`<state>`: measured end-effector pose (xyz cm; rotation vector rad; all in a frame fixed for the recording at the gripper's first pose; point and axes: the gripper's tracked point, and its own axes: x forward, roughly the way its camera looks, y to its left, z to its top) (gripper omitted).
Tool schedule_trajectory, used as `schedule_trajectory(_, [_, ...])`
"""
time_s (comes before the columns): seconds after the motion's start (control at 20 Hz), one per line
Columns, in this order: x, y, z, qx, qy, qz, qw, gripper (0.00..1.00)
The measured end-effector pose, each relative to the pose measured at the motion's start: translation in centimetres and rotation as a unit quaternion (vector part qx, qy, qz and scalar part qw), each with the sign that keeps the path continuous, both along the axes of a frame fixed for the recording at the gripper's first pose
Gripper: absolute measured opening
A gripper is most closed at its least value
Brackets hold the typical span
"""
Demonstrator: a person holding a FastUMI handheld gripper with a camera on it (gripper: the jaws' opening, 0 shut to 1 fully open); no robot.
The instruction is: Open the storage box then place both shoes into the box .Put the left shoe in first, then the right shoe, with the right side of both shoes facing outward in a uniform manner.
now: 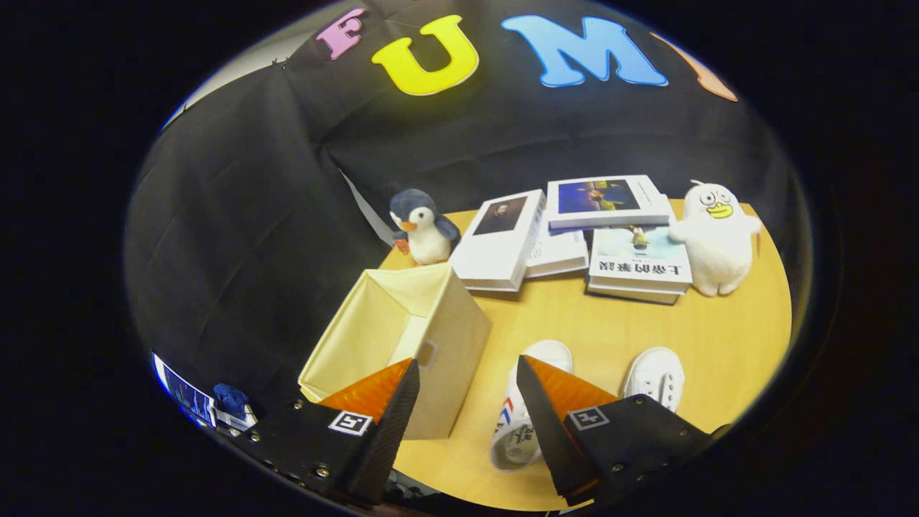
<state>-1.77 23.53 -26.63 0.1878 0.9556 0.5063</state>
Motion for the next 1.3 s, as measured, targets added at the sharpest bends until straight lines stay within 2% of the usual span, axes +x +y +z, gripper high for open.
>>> schedule_trajectory(0.25, [-2.1, -2.9, -4.1, -0.035, 0.058, -0.012, 0.998, 0.84])
schedule_trajectory(0.85, [-4.6, -5.4, -14.8, -0.150, 0.140, 0.032, 0.978, 0.83])
schedule_trajectory(1.0, [-4.4, -5.7, -16.2, -0.166, 0.152, 0.031, 0.974, 0.78])
schedule_trajectory(1.05, [-4.4, -6.1, -16.5, -0.178, 0.155, 0.032, 0.971, 0.63])
schedule_trajectory(1.1, [-4.4, -6.0, -16.8, -0.181, 0.159, 0.040, 0.970, 0.55])
schedule_trajectory(1.15, [-4.7, -5.3, -16.9, -0.172, 0.166, 0.049, 0.970, 0.39])
schedule_trajectory(1.25, [-4.7, -5.2, -17.0, -0.175, 0.169, 0.056, 0.968, 0.15])
schedule_trajectory(1.3, [-4.5, -5.6, -16.9, -0.186, 0.168, 0.057, 0.966, 0.15])
